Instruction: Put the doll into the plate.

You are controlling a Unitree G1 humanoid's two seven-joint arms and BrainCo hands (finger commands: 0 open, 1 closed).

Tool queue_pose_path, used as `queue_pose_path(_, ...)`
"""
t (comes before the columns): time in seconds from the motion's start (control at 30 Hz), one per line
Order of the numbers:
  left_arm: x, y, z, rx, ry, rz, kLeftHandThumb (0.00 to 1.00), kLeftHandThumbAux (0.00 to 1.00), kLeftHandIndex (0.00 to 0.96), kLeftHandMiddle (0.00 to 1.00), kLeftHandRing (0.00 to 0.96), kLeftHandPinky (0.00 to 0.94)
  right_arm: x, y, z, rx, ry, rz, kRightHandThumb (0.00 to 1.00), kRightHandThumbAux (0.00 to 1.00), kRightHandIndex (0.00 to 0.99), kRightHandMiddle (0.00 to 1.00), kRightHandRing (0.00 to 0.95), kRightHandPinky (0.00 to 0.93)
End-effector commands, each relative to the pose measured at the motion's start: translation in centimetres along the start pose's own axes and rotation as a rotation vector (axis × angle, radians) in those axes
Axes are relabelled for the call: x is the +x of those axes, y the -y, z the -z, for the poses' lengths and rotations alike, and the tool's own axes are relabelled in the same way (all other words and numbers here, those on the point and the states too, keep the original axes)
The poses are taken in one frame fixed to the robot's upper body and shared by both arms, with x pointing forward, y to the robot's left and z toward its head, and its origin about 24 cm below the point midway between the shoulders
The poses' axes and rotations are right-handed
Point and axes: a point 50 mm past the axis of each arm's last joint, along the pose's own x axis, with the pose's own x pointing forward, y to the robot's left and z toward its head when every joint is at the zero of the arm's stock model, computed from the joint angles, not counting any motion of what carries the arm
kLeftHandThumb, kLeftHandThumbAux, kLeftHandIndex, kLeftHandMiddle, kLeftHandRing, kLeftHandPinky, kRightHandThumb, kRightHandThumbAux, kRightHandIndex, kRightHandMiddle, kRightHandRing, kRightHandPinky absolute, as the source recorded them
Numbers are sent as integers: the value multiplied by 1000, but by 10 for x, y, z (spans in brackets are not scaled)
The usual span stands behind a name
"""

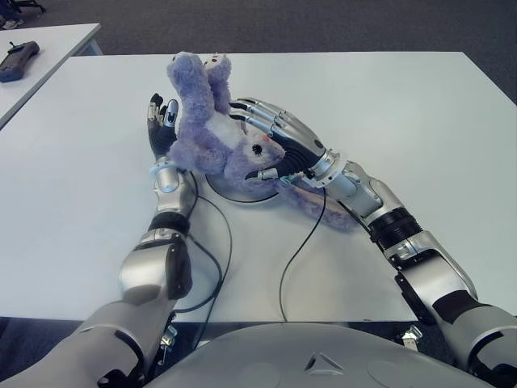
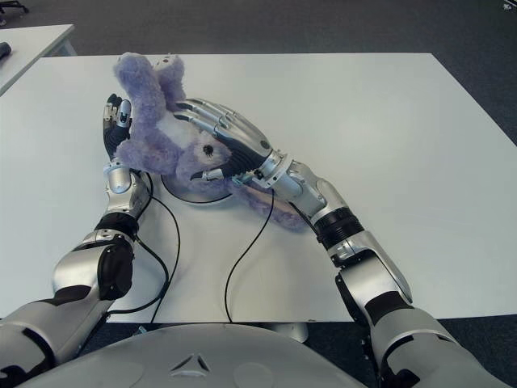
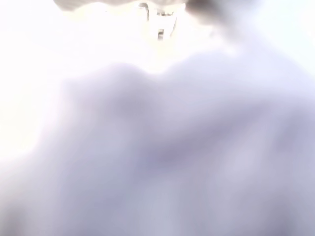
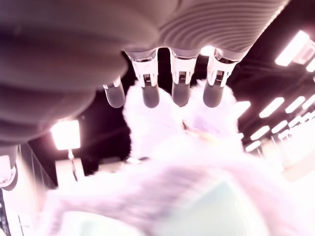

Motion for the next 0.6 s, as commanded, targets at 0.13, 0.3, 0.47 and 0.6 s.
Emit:
queue_pose_path(0.13,-131,-24,115,54,-534,-74,0,417,0,0,0,0,-3,11,8,38,-14,81,119,412,0,0,0,0)
queue_pose_path(0.3,-132,-24,115,57,-536,-70,0,419,0,0,0,0,-3,17,12,41,-27,95,118,410,0,0,0,0)
queue_pose_path(0.47,-132,-23,115,45,-538,-75,0,417,0,0,0,0,-3,21,17,53,-53,125,136,397,0,0,0,0)
queue_pose_path(0.6,-131,-23,115,35,-538,-78,0,412,0,0,0,0,-3,24,25,62,-88,182,127,397,0,0,0,0)
